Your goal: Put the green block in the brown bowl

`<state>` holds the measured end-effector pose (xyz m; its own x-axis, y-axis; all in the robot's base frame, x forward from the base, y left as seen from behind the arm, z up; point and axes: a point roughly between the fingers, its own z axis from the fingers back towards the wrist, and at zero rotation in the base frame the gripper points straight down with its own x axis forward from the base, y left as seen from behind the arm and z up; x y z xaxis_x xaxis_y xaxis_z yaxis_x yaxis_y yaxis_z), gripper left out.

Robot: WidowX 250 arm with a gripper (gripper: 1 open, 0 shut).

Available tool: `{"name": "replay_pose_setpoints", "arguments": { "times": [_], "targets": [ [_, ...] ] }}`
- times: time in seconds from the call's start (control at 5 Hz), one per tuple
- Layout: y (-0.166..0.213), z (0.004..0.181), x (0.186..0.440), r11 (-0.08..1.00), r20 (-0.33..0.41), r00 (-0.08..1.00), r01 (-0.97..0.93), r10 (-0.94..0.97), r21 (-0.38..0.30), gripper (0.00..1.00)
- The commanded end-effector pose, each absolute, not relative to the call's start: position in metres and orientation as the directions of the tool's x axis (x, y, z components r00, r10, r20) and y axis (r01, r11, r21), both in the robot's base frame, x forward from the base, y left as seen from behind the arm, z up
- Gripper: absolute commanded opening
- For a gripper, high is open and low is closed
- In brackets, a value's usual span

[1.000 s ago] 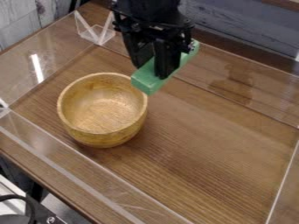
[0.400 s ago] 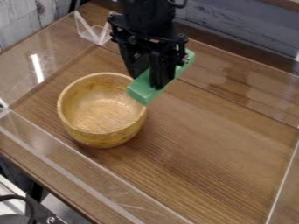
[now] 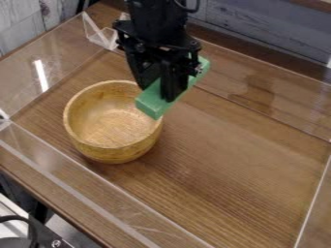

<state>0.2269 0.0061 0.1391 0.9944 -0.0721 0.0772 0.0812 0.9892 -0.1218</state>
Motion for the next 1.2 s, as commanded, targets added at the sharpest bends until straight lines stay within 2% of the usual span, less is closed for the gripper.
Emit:
{"name": "replay_pose_setpoints", "arguments": {
  "times": [0.0, 1.0],
  "targets": [
    [0.013, 0.147, 0.228, 0.992, 0.123, 0.991, 0.065, -0.051, -0.110, 0.00],
    [0.033, 0.128, 0.219, 0.995, 0.102, 0.995, 0.008, 0.002, -0.100, 0.00]
  ]
}}
